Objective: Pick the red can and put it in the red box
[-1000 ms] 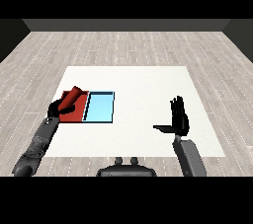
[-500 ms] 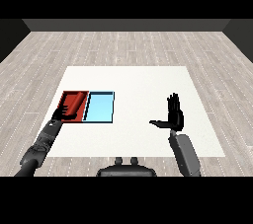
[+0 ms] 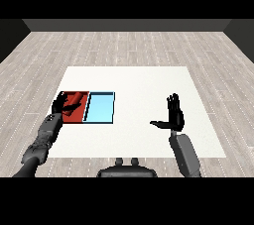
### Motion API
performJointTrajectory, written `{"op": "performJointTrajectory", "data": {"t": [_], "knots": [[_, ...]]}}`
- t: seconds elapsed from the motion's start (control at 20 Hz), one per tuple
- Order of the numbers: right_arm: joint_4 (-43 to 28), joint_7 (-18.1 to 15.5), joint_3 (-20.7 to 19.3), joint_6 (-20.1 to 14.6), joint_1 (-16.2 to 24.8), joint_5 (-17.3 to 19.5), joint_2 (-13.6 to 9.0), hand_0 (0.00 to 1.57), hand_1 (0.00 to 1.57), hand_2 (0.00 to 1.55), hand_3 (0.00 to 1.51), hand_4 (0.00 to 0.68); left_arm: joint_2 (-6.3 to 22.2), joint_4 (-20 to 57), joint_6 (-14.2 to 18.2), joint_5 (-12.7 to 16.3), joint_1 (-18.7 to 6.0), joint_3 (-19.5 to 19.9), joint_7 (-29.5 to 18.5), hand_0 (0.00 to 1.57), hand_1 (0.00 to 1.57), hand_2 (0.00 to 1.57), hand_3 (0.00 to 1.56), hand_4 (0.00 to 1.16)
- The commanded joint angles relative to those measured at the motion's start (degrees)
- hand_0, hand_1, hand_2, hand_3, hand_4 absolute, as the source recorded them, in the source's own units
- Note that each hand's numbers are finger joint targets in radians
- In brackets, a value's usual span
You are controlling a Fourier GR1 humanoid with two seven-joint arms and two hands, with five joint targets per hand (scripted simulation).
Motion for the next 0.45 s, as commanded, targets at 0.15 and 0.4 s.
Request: {"op": "performJointTrajectory", "data": {"t": [0.15,0.4], "knots": [[0.12,-0.75,0.19,2.3,0.1,0.26,-1.48,0.0,0.0,0.0,0.0,0.0,-9.86,-13.71,-16.13,14.5,-0.09,10.78,-17.32,0.0,0.0,0.0,0.0,0.0],[0.67,-2.01,1.92,4.45,1.18,2.31,-2.76,0.0,0.0,0.0,0.0,0.0,-16.31,-25.97,-20.6,13.82,10.44,6.03,-24.37,0.0,0.0,0.0,0.0,0.0]]}}
